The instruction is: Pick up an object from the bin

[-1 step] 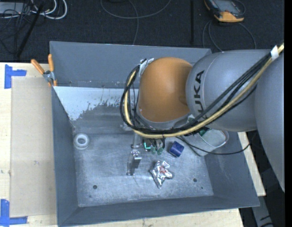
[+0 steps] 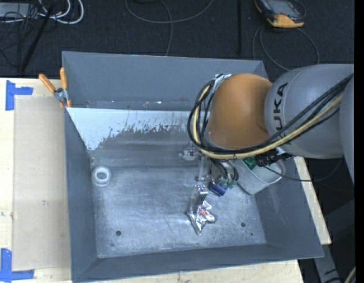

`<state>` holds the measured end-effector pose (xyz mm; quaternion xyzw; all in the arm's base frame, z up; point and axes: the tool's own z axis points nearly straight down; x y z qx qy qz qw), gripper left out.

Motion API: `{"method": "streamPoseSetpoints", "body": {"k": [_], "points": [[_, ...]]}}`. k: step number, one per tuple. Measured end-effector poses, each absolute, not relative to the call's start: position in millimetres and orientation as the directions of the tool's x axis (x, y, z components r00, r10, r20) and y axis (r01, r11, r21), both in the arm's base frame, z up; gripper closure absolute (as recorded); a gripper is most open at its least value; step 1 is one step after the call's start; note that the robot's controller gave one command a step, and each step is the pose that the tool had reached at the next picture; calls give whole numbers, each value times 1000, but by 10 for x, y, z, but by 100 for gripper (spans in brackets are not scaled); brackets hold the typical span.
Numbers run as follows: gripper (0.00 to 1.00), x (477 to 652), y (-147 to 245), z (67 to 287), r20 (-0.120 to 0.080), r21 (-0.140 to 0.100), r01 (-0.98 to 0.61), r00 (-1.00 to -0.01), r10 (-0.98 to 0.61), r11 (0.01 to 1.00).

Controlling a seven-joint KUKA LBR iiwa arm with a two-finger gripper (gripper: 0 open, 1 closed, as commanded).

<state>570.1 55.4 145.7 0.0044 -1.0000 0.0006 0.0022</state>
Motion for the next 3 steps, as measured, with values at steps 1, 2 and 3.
{"method": "streamPoseSetpoints", "body": {"k": [1, 2, 3], "points": [[0, 5159, -334, 914, 10, -2, -93, -996, -93, 996], [0, 5084, -92, 714, -7, -2, -136, -991, -136, 991], [100, 5108, -87, 746, -13, -1, -134, -991, -134, 991]]}}
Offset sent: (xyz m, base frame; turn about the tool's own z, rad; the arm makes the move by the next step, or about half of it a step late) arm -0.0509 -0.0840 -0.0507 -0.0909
